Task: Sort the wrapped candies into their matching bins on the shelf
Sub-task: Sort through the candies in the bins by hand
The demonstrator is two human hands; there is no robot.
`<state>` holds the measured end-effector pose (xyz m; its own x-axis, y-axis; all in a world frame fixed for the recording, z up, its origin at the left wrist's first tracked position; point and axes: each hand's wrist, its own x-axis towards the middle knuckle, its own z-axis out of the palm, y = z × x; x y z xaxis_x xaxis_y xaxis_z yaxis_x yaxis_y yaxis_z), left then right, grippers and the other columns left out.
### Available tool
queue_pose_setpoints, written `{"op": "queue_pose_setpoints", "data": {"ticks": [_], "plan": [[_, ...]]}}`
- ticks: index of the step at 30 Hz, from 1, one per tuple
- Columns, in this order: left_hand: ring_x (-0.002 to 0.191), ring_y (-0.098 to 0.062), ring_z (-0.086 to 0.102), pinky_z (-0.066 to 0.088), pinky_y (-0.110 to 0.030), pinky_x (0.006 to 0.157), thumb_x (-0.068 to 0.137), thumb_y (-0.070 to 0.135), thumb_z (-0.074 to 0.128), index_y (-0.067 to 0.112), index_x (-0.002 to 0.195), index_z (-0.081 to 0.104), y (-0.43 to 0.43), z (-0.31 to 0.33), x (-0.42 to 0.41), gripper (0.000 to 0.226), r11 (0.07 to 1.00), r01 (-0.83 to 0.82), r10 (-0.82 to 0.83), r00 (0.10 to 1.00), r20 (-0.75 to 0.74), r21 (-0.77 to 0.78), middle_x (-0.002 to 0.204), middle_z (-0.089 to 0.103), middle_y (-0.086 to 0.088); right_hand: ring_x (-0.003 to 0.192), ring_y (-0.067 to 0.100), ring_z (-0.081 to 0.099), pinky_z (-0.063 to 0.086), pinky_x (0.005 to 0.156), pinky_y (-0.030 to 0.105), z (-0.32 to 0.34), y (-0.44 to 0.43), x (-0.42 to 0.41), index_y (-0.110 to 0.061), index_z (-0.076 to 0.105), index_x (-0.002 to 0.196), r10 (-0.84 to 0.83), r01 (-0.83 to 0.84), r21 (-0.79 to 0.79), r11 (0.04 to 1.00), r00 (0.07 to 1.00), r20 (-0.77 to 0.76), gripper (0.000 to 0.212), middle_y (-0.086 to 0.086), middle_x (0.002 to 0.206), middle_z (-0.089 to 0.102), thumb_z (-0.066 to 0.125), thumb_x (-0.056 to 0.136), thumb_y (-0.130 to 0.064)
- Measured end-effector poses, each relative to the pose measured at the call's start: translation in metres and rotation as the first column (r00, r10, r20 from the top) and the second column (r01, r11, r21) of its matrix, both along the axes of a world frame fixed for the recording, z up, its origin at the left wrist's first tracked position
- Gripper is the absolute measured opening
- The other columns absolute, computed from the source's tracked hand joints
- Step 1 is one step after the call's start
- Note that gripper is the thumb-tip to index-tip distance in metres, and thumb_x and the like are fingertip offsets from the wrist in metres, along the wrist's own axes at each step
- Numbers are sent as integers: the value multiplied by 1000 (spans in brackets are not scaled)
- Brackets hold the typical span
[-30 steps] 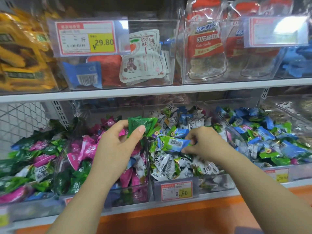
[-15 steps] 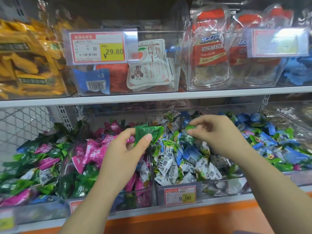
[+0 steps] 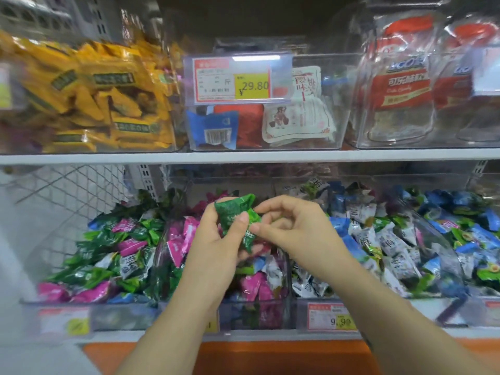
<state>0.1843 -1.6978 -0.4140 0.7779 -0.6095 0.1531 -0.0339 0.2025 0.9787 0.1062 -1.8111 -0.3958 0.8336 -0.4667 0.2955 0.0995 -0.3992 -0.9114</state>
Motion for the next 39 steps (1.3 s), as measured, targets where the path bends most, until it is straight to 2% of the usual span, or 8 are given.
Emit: {"op": "queue_pose_setpoints", "data": {"ticks": [5,8,11,20,23,27,32,39], "plan": [[97,-9,65,54,-37,87,90,31,59,24,112,57,37,1,38,23,972,-202,180,969,171,121,108,67,6,75,1,63,49,73,17,-2,7,20,-22,69,89,-59,54,-123,991,997,-40,10,-10,80,69,73,80,-25],[91,0,57,45,-27,84,91,32,59,33,105,51,63,-2,68,16,862,-458,325,826,460,215,107,61,10,97,11,60,48,90,31,-13,-2,29,-26,68,96,-302,226,-422,878,946,-120,19,-11,97,68,71,80,-36],[99,-21,55,40,-31,82,92,26,59,26,114,53,83,-9,97,24,740,-630,376,678,632,236,112,57,-4,109,19,56,44,94,33,-24,-4,34,-25,69,103,-374,244,-534,809,915,-148,25,-5,109,65,70,81,-38],[103,-32,61,41,-48,97,94,27,55,32,145,33,93,-20,117,56,400,-769,6,547,837,499,157,18,-7,68,-5,48,33,62,4,-27,-6,33,-23,68,102,-329,205,-525,826,932,-154,18,-9,100,58,68,85,-28],[107,-33,59,36,-49,99,92,21,57,27,138,47,84,-14,109,47,461,-796,55,466,883,391,148,38,-7,59,-14,50,35,59,2,-23,-12,25,-26,67,100,-303,191,-488,852,939,-162,14,-13,97,58,68,85,-28],[95,-25,62,40,-46,95,90,16,59,23,125,61,62,-7,90,36,608,-736,58,417,907,299,125,59,-2,90,-1,54,37,69,7,-17,-29,6,-29,65,96,-321,207,-458,865,928,-188,10,-27,90,57,66,86,-28],[100,-17,61,29,-44,108,93,22,55,28,121,62,25,-3,61,29,689,-650,3,447,894,322,120,61,6,108,14,59,48,92,33,-27,-59,-19,-33,59,123,-372,28,-643,766,834,-407,39,-11,128,58,63,86,-41],[105,-10,56,31,-44,109,94,26,53,33,120,61,-24,-6,32,28,795,-482,-88,508,857,368,121,60,13,122,10,48,39,102,32,-28,-92,-50,-40,59,122,-398,-184,-748,638,752,-524,35,-18,132,54,60,88,-45]]}}
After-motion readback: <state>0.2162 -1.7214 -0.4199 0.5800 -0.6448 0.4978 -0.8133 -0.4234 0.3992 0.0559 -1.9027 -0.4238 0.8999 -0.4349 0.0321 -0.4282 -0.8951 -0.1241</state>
